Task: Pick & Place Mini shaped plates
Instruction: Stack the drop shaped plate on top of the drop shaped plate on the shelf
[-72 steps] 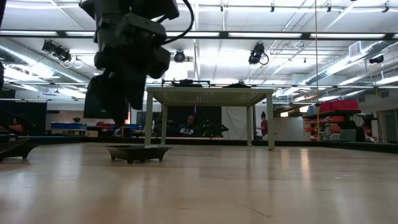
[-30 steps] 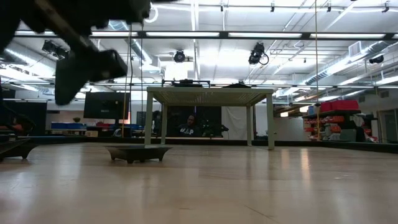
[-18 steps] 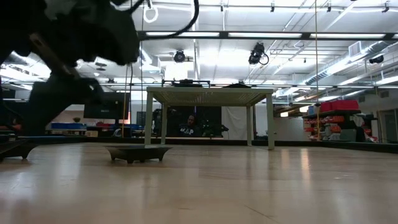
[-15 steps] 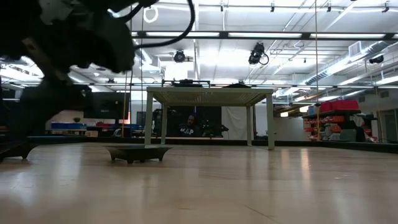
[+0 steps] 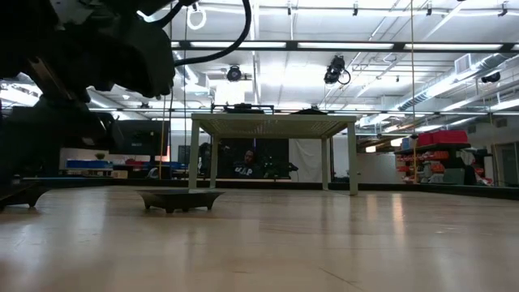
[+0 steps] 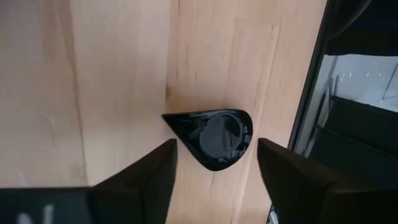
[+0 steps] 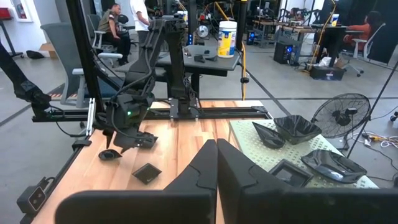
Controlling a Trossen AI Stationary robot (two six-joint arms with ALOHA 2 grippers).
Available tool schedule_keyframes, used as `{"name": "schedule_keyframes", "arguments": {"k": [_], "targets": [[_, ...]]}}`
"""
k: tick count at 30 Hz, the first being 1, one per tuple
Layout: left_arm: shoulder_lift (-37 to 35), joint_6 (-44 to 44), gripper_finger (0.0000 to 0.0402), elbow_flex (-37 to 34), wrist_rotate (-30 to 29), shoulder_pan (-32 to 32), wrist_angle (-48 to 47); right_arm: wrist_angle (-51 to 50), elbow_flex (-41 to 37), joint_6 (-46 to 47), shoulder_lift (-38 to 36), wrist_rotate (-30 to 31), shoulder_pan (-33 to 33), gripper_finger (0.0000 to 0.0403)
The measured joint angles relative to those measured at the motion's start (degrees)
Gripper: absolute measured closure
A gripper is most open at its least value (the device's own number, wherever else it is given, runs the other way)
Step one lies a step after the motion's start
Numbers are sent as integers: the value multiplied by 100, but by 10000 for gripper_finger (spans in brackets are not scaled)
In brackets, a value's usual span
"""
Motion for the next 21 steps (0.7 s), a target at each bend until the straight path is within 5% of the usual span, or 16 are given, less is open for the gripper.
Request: {"name": "schedule_keyframes", "arguments": {"k": [8,21], "targets": [[0,-2,230,0,-119,0,-8,0,0,0,0,1,-2,399],[0,-506,239,-2,-348,-4,-125,0,-1,0,0,0,-1,399]]}}
